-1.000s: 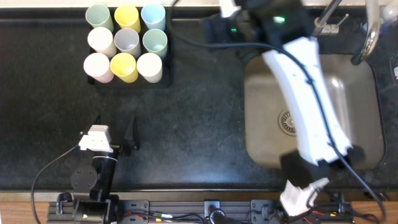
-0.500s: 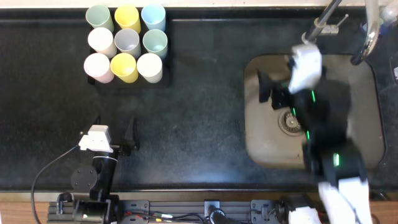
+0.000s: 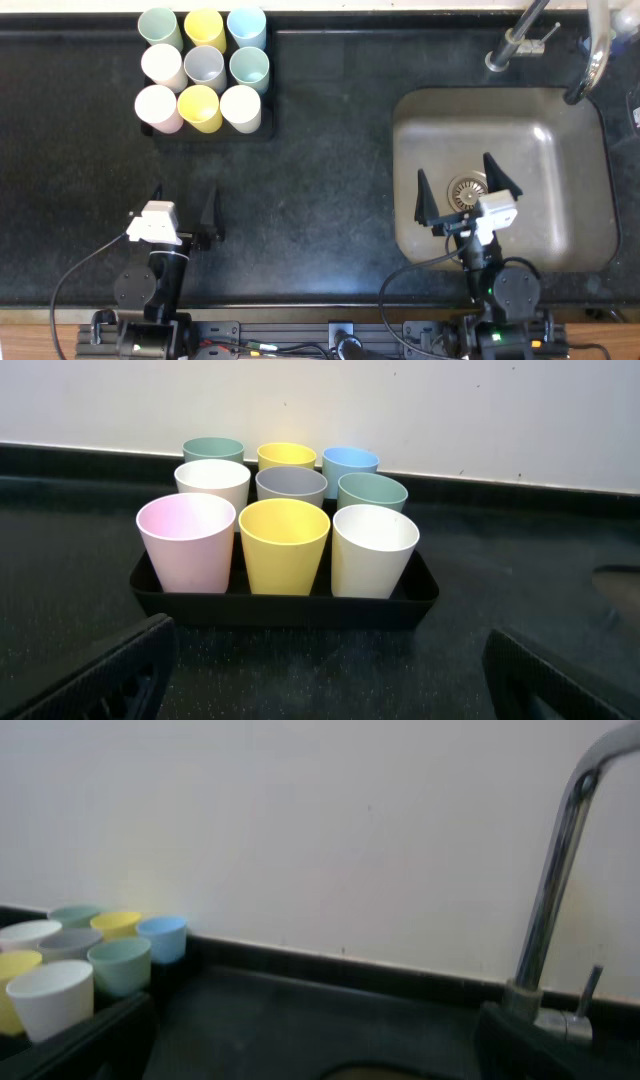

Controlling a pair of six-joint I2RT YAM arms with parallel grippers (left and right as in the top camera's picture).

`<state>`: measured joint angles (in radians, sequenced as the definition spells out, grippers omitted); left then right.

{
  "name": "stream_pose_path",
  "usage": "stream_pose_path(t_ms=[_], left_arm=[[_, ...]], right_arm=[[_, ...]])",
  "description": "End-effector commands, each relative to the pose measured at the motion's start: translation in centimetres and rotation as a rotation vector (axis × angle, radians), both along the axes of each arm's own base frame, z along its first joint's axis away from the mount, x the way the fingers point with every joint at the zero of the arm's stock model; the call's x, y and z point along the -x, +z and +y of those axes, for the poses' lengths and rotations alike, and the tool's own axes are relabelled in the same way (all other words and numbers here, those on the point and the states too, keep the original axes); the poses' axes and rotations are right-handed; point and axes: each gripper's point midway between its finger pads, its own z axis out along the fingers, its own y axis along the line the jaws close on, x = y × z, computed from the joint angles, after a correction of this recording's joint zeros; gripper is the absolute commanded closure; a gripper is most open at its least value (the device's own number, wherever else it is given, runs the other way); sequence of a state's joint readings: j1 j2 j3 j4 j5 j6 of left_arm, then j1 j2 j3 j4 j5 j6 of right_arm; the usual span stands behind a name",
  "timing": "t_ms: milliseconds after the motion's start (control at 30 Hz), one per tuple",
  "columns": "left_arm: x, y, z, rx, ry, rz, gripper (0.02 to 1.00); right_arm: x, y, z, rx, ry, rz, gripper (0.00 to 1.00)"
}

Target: Store Cups

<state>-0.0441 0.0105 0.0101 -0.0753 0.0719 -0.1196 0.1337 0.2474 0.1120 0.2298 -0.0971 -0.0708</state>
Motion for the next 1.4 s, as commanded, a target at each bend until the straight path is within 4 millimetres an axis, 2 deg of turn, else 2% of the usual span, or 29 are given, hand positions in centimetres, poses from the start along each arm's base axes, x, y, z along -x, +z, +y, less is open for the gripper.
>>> stream_pose_path(t_ms=[33,267,500,1400], left_arm=[[0.1,0.0,-0.2,-0.017,-0.014,-0.006,0.018],[0.1,0.0,-0.2,-0.017,-0.014,-0.006,0.018],[0.1,0.0,-0.2,-0.017,-0.014,-0.006,0.018],[0.1,0.0,-0.2,-0.017,-0.014,-0.006,0.018]], right_arm=[[0.8,-1.3,-0.2,-0.012,-0.001,-0.039,0.005],[1.4,-2.5,-0.5,-0.009,-0.015,-0.017,0.005],[1.0,-7.0,-0.6,0.016,-0.024,0.164,0.003],[1.0,-7.0,-0.6,0.017,-0.023,0.165,0.005]])
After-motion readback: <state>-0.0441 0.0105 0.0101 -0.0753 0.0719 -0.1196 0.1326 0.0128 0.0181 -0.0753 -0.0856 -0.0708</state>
